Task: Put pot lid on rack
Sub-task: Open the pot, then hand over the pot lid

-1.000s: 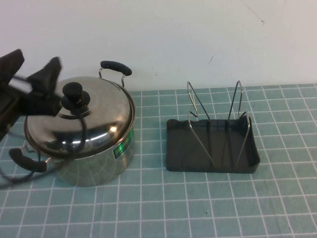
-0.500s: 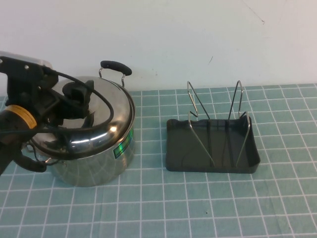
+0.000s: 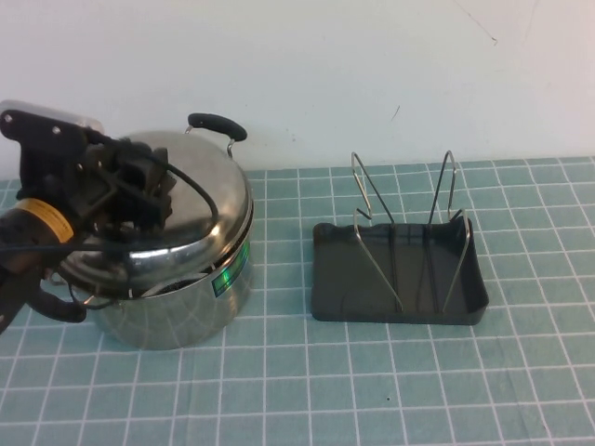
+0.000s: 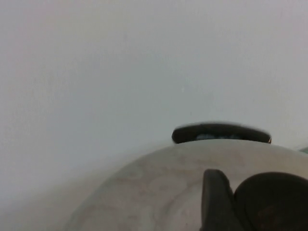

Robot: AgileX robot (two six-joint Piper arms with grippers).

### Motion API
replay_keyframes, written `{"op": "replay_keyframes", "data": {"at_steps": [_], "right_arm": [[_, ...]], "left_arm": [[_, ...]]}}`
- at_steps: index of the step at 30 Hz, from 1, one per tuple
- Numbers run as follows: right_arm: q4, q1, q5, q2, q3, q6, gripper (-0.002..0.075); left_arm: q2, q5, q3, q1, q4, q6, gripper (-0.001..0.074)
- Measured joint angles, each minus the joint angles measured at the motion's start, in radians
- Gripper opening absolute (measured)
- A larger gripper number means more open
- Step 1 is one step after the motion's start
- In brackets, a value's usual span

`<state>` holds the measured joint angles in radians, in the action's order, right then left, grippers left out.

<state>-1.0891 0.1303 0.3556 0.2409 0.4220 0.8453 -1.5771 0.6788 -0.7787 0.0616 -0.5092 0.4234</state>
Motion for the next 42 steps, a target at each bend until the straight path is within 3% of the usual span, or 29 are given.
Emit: {"op": "replay_keyframes", "data": {"at_steps": [2, 5, 12, 15, 18, 23, 25, 29, 36, 40, 42], "right_arm": [[-0.213, 0.0, 0.178, 0.055, 0.041, 0.176, -0.0001], [-0.392, 0.0, 0.407, 0.154, 0.117, 0.379, -0.0001], [-0.394, 0.0, 0.758, 0.389, 0.248, 0.754, -0.0001], [-0.323, 0.0, 0.831, 0.468, 0.252, 0.795, 0.0015], [-0.256, 0.0, 0.85, 0.526, 0.254, 0.805, 0.013], [-0.183, -0.057, 0.848, 0.583, 0.254, 0.945, 0.0533], [-0.179, -0.108, 0.841, 0.596, 0.254, 0.989, 0.0625], [-0.158, -0.245, 0.728, 0.624, 0.254, 1.058, 0.0678], [-0.011, -0.46, 0.497, 0.745, 0.254, 1.062, 0.0689], [0.128, -0.532, 0.515, 0.861, 0.254, 0.979, 0.0689], [0.215, -0.558, 0.587, 0.92, 0.254, 0.909, 0.0652]], "left_arm": [[0.025, 0.062, 0.0, 0.0, 0.0, 0.002, 0.0318], [0.08, 0.178, 0.0, 0.0, 0.0, 0.033, 0.0318], [0.214, 0.436, 0.0, 0.004, 0.0, 0.257, 0.0318], [0.25, 0.452, 0.0, 0.035, 0.017, 0.3, 0.0318], [0.267, 0.455, 0.0, 0.092, 0.025, 0.316, 0.0318], [0.271, 0.458, 0.0, 0.228, 0.048, 0.318, 0.0318], [0.271, 0.458, 0.0, 0.274, 0.058, 0.318, 0.0318], [0.271, 0.458, 0.0, 0.35, 0.072, 0.315, 0.0318], [0.271, 0.458, 0.0, 0.416, 0.068, 0.291, 0.0318], [0.271, 0.458, 0.0, 0.416, 0.066, 0.287, 0.0318], [0.271, 0.454, 0.0, 0.416, 0.066, 0.284, 0.0318]]}}
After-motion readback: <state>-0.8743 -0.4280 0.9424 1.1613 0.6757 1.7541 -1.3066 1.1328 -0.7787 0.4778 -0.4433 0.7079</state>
